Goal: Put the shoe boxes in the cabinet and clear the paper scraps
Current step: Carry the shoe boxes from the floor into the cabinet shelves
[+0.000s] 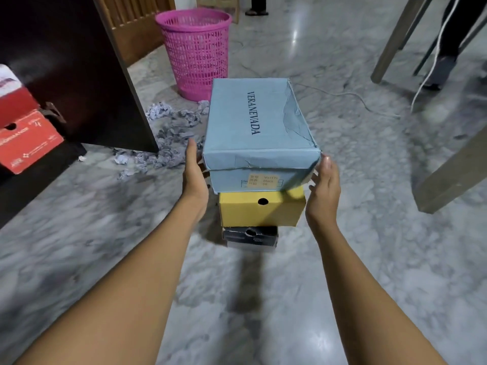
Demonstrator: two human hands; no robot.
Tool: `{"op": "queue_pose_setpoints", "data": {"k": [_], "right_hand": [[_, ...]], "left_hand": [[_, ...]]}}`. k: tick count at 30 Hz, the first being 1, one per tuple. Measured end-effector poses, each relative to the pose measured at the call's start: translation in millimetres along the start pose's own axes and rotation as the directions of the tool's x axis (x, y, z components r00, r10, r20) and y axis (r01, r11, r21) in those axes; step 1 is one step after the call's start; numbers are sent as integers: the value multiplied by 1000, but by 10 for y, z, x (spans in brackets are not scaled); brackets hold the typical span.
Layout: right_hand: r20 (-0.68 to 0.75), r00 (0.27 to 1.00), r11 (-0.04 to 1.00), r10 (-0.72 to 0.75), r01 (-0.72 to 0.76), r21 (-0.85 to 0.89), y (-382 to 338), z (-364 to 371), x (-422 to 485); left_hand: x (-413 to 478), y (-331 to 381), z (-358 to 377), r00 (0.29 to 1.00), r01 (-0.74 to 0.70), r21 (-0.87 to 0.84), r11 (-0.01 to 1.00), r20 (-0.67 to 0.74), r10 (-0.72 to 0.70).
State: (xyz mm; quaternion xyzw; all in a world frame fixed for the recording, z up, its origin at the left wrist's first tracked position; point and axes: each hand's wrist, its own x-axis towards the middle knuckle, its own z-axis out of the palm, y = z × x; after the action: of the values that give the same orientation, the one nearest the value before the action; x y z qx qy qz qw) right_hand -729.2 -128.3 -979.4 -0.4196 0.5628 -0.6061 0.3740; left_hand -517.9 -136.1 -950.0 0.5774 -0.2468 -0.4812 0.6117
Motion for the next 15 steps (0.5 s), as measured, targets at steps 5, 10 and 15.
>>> {"op": "queue_pose_setpoints", "data": {"k": [5, 10, 15], "right_hand": [[210, 978, 999, -6, -2, 41, -201, 104, 53], [195, 981, 999, 3, -12, 43, -285, 227, 38], [192, 980, 993, -45, 23, 117, -537, 437, 25]], "left_hand": [[15, 215, 28, 971, -69, 127, 990, 234, 38], [-17, 234, -15, 968, -40, 59, 997, 248, 25], [-135, 454, -111, 983, -39, -49, 998, 180, 47]]}}
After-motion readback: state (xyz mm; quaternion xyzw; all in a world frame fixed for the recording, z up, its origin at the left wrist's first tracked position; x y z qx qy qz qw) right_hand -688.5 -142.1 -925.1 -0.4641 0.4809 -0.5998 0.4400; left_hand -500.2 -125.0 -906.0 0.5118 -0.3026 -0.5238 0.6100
